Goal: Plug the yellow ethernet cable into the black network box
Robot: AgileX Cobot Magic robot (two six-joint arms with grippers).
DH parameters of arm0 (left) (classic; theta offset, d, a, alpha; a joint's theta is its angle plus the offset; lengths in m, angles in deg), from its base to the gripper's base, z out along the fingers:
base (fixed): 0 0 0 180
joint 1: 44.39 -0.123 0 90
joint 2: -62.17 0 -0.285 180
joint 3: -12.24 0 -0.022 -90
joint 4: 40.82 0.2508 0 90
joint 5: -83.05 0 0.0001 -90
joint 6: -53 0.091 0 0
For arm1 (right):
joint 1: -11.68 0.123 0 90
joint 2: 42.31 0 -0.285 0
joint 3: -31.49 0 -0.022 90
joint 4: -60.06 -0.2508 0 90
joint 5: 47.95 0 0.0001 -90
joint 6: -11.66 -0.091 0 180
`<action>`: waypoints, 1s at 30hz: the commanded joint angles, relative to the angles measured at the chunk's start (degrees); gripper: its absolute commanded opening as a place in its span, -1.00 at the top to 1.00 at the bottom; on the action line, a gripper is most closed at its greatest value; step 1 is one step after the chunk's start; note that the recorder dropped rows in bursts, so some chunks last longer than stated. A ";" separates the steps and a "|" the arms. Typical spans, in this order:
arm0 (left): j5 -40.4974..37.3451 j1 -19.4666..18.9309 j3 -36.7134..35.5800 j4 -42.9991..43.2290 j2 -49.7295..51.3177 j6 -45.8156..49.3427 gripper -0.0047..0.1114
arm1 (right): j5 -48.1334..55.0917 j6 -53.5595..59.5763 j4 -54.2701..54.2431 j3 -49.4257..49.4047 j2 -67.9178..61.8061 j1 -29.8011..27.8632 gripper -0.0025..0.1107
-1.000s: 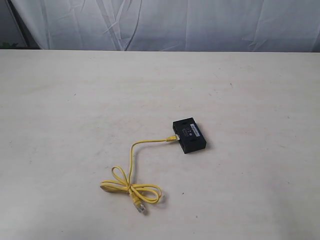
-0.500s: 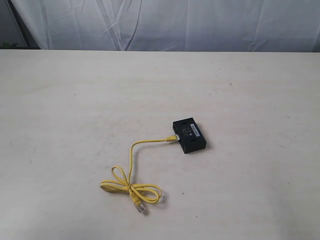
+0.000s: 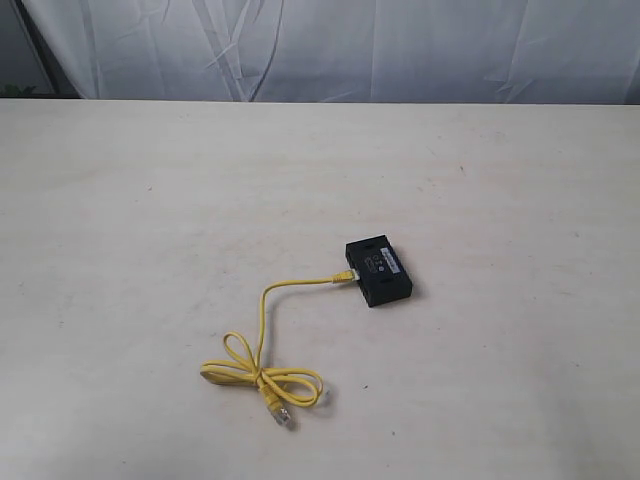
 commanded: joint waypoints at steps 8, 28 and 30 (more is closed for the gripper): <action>0.19 -0.04 -0.28 0.07 -0.30 -0.34 0.92 | -0.42 0.11 0.04 -0.09 0.33 0.22 0.97; 0.19 -0.04 -0.28 0.07 -0.30 -0.34 0.92 | -0.53 0.11 -1.32 -0.09 0.33 0.22 0.97; 0.19 -0.04 -0.28 0.07 -0.30 -0.34 0.92 | -0.53 0.11 -1.32 -0.09 0.33 0.22 0.97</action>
